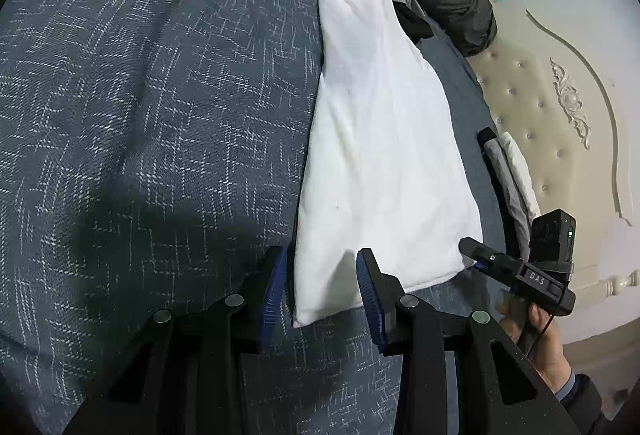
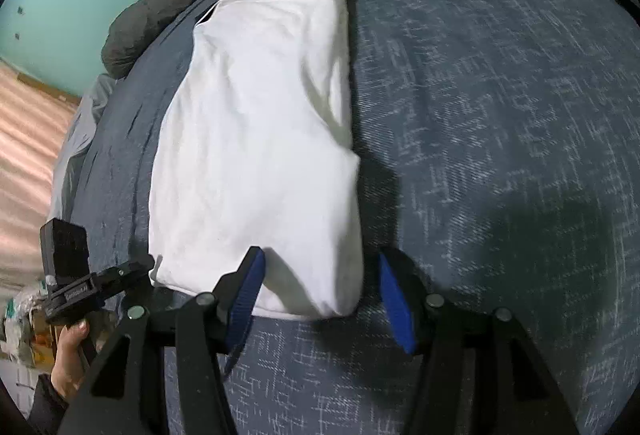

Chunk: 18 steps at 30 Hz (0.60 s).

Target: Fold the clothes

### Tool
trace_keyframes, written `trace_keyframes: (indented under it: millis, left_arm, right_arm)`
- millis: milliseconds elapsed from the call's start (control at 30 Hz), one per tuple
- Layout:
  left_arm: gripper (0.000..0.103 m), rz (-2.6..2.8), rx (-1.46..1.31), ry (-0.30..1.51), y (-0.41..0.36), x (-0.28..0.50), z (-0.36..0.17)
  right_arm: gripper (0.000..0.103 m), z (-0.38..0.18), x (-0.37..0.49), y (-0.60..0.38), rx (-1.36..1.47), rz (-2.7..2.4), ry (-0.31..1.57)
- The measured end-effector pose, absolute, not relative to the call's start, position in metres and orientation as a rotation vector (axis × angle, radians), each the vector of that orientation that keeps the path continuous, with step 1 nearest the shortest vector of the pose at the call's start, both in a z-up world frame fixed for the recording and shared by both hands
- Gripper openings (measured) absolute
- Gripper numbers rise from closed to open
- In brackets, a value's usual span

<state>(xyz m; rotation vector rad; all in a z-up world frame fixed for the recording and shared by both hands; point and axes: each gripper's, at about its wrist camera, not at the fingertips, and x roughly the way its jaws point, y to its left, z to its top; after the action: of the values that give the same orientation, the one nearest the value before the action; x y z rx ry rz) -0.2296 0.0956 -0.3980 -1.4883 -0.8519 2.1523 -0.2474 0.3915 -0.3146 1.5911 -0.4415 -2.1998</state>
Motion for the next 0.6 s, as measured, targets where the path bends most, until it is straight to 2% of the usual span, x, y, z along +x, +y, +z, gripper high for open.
trace_keyframes:
  millis: [200, 300, 433, 533, 567, 600]
  left_arm:
    - [0.039, 2.155, -1.477, -0.848, 0.094, -0.224, -0.399]
    - [0.039, 2.163, -1.470, -0.830, 0.097, -0.220, -0.400]
    - [0.039, 2.141, -1.462, -0.873, 0.094, -0.219, -0.401]
    - [0.039, 2.146, -1.468, -0.838, 0.097, -0.219, -0.399]
    - [0.039, 2.138, -1.470, -0.853, 0.097, -0.219, -0.399]
    - [0.039, 2.131, -1.472, -0.867, 0.097, -0.219, -0.398]
  right_arm:
    - [0.057, -0.318, -0.252, 0.395, 1.570, -2.159, -0.501]
    - [0.050, -0.316, -0.253, 0.398, 1.559, -2.141, -0.514]
    - [0.048, -0.319, -0.253, 0.401, 1.558, -2.130, -0.526]
    - [0.045, -0.319, -0.254, 0.401, 1.556, -2.133, -0.517]
    - [0.042, -0.318, -0.254, 0.400, 1.554, -2.133, -0.512]
    - [0.033, -0.318, -0.254, 0.399, 1.553, -2.127, -0.509]
